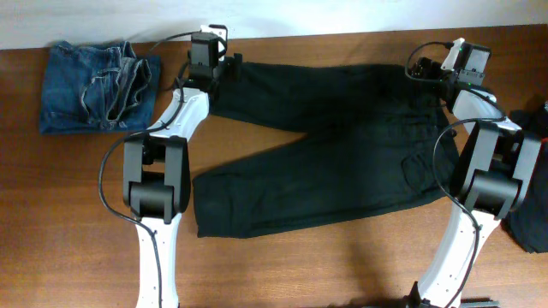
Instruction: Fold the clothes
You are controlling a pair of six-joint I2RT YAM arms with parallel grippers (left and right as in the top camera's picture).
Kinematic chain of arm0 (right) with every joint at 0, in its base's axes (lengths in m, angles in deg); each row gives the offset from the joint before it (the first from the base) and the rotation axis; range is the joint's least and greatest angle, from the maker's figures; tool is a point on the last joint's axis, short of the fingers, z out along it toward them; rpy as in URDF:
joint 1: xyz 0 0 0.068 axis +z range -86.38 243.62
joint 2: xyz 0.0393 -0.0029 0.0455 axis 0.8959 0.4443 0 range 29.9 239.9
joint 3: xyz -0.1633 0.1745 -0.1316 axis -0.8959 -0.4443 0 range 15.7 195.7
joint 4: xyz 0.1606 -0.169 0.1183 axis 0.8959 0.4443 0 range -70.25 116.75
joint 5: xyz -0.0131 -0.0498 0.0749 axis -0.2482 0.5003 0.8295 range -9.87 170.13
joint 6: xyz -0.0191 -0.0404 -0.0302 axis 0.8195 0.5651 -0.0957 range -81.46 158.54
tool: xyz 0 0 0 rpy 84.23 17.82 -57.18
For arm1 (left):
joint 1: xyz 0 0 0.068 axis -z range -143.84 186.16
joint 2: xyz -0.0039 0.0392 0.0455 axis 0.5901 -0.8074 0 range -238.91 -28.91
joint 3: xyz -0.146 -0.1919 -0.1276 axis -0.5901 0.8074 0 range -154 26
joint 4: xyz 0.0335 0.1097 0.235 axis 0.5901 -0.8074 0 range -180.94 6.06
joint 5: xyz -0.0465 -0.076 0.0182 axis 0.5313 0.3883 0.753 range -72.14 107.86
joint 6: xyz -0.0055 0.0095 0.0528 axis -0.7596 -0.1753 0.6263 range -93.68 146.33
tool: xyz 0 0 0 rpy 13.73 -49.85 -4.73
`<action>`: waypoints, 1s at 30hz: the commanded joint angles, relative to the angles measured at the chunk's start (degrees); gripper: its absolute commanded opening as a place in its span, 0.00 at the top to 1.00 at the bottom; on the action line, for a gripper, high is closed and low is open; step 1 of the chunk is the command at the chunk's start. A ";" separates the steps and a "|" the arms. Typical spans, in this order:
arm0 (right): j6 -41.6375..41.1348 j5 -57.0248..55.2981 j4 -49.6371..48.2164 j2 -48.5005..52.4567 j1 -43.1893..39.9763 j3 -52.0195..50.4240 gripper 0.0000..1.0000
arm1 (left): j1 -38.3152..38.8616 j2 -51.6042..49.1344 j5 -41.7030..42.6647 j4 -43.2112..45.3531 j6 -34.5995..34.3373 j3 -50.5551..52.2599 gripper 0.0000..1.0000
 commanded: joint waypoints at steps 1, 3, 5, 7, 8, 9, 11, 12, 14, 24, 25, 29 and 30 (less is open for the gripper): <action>-0.44 0.52 -0.37 1.73 0.26 0.96 0.01 | -0.50 -1.62 0.61 -0.48 0.26 -1.20 0.10; -0.46 0.55 -0.35 2.38 0.26 0.96 0.01 | -0.55 -1.62 0.59 -0.48 0.26 -1.20 0.10; -0.48 0.57 -0.37 3.30 0.33 0.96 0.01 | -0.90 -1.64 0.57 -0.50 0.26 -1.20 0.10; -0.48 0.76 -0.33 3.89 0.31 0.94 0.01 | -1.31 -1.75 0.57 -0.48 0.24 -1.20 0.10; -0.48 0.76 -0.33 3.91 0.31 0.94 0.01 | -1.46 -1.90 0.61 -0.44 0.24 -1.20 0.10; -0.46 0.76 -0.37 3.91 0.31 0.94 0.01 | -1.70 -2.03 0.63 -0.42 0.22 -1.20 0.10; -0.48 0.76 -0.50 3.91 0.31 0.96 0.01 | -2.16 -2.60 0.92 -0.50 -1.77 -1.20 0.10; -0.48 0.76 -0.46 3.91 0.31 0.96 0.01 | -2.32 -2.99 0.98 -0.46 -2.60 -1.20 0.10; -0.48 0.76 -0.39 3.91 0.31 0.96 0.01 | -2.56 -3.45 2.58 -0.42 -2.80 -1.20 0.10; -0.48 2.84 0.07 3.91 0.31 0.96 0.14 | -2.62 -3.72 3.96 -3.21 -2.80 -1.20 0.38; -0.50 3.48 0.07 3.91 0.31 0.96 0.18 | -2.62 -3.72 4.37 -3.30 -2.78 -1.20 0.44; -2.03 4.39 0.00 3.89 0.24 0.96 0.36 | -2.62 -3.72 5.38 -2.82 -2.80 -1.20 0.63; -2.03 4.42 -0.07 3.89 0.20 0.96 0.40 | -2.62 -3.72 5.38 -2.73 -2.80 -1.20 0.66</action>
